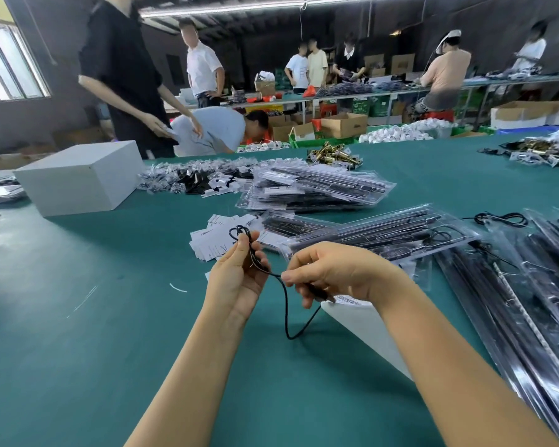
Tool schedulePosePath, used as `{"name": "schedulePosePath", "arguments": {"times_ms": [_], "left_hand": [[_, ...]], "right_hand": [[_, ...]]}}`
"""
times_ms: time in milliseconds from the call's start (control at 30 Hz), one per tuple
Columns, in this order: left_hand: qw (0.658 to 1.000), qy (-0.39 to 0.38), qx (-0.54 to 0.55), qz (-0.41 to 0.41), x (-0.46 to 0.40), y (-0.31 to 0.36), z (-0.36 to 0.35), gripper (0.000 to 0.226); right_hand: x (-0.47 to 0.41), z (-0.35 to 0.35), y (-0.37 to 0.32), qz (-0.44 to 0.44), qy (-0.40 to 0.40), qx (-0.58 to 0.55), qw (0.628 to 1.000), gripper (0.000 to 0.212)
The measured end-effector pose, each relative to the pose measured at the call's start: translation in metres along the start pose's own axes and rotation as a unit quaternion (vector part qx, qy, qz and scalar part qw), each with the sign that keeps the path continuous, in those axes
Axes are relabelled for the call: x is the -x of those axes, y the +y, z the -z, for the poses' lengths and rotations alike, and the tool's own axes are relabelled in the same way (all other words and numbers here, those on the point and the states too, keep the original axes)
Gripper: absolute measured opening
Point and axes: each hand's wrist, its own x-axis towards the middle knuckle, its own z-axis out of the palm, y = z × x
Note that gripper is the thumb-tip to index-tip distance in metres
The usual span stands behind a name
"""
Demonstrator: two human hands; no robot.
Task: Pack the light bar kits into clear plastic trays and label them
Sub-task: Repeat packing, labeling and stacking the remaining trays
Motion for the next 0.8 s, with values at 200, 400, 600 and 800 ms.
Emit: {"name": "schedulePosePath", "arguments": {"times_ms": [200,400,600,800], "left_hand": [[0.998,-0.020,0.001,0.061,0.002,-0.006,-0.003,0.021],[0.989,-0.064,-0.112,0.071,0.006,-0.015,-0.004,0.022],[0.972,-0.070,-0.216,0.057,0.010,-0.023,-0.005,0.026],[0.969,-0.089,-0.223,0.058,0.014,-0.024,-0.007,0.021]], "right_hand": [[0.012,0.019,0.001,0.011,0.032,0.030,0.999,0.004],[0.014,0.024,0.001,0.065,0.077,0.061,0.993,0.010],[0.015,0.025,-0.001,0.134,0.100,0.071,0.983,0.017],[0.007,0.023,0.004,0.162,0.140,0.113,0.970,0.025]]}}
